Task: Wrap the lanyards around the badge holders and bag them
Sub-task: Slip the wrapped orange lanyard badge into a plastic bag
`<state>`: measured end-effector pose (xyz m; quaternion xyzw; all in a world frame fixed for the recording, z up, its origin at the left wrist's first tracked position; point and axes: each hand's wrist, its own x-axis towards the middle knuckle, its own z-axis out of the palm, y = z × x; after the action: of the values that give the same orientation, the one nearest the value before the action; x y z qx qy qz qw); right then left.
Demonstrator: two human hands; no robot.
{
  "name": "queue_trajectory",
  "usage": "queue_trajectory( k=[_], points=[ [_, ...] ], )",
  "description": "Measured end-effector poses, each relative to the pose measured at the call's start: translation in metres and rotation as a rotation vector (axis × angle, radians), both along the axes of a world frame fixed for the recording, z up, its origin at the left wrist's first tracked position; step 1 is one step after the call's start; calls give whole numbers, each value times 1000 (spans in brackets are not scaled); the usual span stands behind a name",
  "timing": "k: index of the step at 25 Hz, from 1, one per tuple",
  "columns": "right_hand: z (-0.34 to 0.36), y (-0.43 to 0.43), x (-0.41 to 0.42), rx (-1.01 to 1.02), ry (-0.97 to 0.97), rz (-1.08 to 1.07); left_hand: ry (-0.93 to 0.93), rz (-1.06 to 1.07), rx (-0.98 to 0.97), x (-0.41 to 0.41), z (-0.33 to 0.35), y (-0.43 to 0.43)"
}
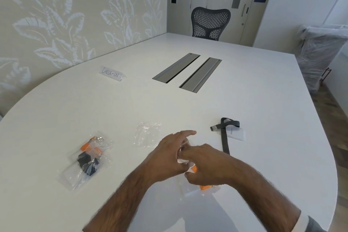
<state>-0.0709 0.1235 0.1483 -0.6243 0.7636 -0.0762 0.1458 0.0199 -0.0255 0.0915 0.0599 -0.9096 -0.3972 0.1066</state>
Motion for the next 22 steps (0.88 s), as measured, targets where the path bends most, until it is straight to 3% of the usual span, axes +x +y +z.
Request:
queue_trajectory(
  k=[7, 16, 18, 22],
  points=[
    [0, -3, 6, 30, -42, -31, -17, 15, -35, 2, 6, -8],
    [8, 0, 3, -32, -17, -58, -38, -33, 107, -1, -2, -6],
    [5, 0, 2, -124, -12, -65, -11, -5, 103, -1, -3, -4],
    [5, 9, -4, -551, -294, -231, 39, 92, 162, 2, -8, -6]
  ],
)
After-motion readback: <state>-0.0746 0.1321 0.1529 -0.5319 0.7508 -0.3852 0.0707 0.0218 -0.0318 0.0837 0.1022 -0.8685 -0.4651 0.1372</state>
